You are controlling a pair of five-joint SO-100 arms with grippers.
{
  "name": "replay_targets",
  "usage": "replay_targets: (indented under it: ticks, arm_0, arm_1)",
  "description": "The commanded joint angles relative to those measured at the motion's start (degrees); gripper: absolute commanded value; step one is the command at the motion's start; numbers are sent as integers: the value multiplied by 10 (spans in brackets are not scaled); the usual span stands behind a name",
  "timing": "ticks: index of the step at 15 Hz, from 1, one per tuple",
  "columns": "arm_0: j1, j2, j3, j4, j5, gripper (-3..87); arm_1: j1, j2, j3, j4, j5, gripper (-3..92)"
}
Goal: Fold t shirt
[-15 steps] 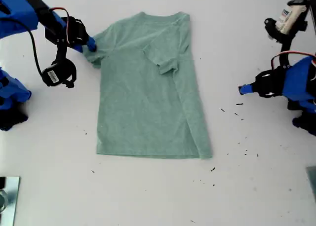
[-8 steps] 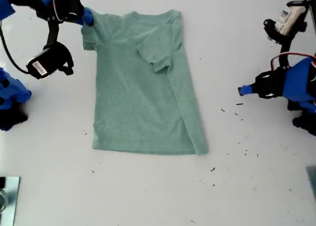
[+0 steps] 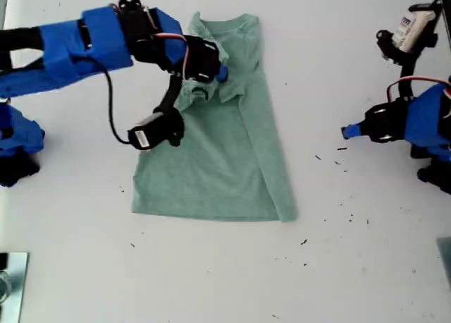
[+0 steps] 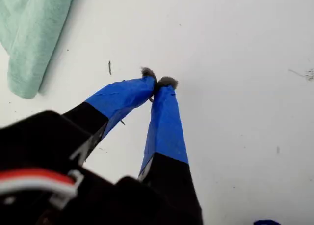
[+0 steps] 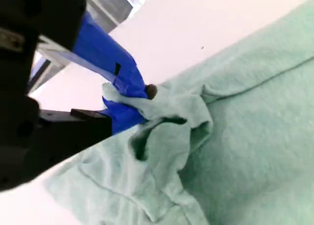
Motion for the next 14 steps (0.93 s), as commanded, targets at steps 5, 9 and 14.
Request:
replay_targets:
  ticks: [5, 9, 14]
  arm_0:
    - [-60, -4, -149, 49, 49, 277]
    - [-63, 212, -83, 192, 26, 84]
    - [-77, 644, 661, -33, -38, 7]
  arm_1:
    - [-6, 8, -6, 2, 6, 25]
    - [-5, 16, -1, 2, 7, 25]
    - [-9, 23, -3, 5, 11, 25]
